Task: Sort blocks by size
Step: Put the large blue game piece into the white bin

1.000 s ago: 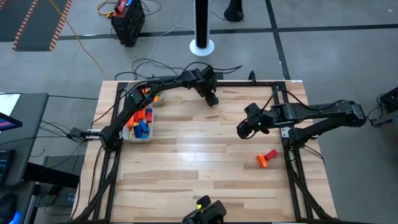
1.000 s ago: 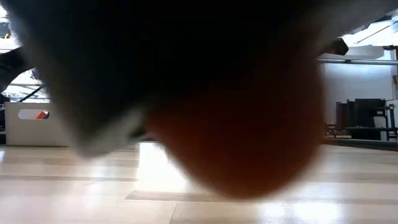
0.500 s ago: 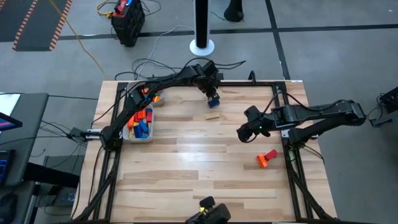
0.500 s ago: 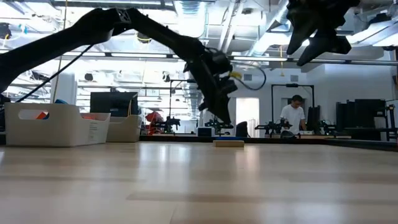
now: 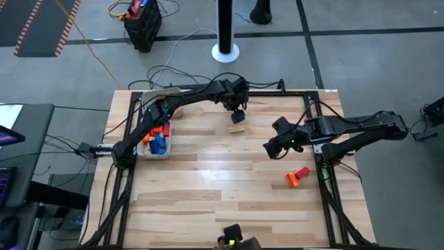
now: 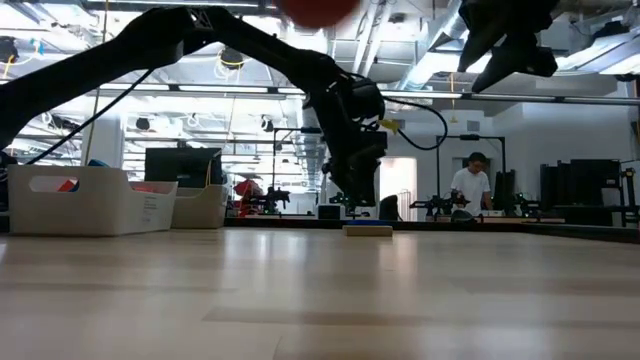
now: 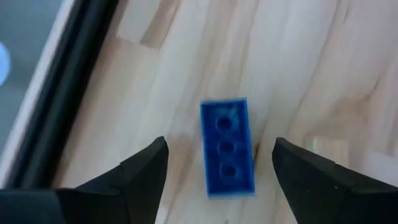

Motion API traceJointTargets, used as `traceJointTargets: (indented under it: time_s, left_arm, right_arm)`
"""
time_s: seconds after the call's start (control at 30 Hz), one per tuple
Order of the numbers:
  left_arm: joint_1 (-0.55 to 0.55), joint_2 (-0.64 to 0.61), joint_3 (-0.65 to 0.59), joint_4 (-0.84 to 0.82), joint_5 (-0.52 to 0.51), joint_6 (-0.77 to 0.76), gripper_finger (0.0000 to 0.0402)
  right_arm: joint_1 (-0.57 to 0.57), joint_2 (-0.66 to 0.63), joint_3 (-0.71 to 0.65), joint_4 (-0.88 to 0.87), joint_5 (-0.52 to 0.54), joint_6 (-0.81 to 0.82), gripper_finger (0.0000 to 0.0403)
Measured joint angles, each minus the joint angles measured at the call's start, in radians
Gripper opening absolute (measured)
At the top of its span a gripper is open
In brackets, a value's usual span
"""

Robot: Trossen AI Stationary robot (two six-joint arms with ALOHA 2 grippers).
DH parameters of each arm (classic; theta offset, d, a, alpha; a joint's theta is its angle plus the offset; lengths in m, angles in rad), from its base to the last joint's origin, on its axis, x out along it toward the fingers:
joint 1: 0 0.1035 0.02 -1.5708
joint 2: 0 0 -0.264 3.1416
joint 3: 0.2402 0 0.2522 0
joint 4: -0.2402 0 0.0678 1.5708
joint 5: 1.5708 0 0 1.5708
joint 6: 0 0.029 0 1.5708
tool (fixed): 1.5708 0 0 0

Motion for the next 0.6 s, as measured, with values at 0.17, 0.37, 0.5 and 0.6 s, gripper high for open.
traceJointTargets:
  time_s: [0.17,0.37,0.5,0.6]
  left_arm:
    - [0.014,0.043,0.0,-0.022,0.08,-0.002,0.0257]
    - [0.008,0.07,0.008,-0.054,0.115,0.053,0.0227]
    - [-0.001,0.065,0.015,-0.038,0.103,0.108,0.0208]
    - [-0.004,0.066,0.02,-0.041,0.084,0.121,0.0178]
  right_arm:
    - [0.006,0.0,0.0,-0.011,0.001,-0.004,0.0207]
    - [0.006,-0.026,0.001,-0.034,0.0,-0.011,0.0207]
    - [0.005,-0.049,0.001,-0.058,0.015,-0.003,0.0207]
    - [0.004,-0.065,0.001,-0.062,0.026,-0.001,0.0207]
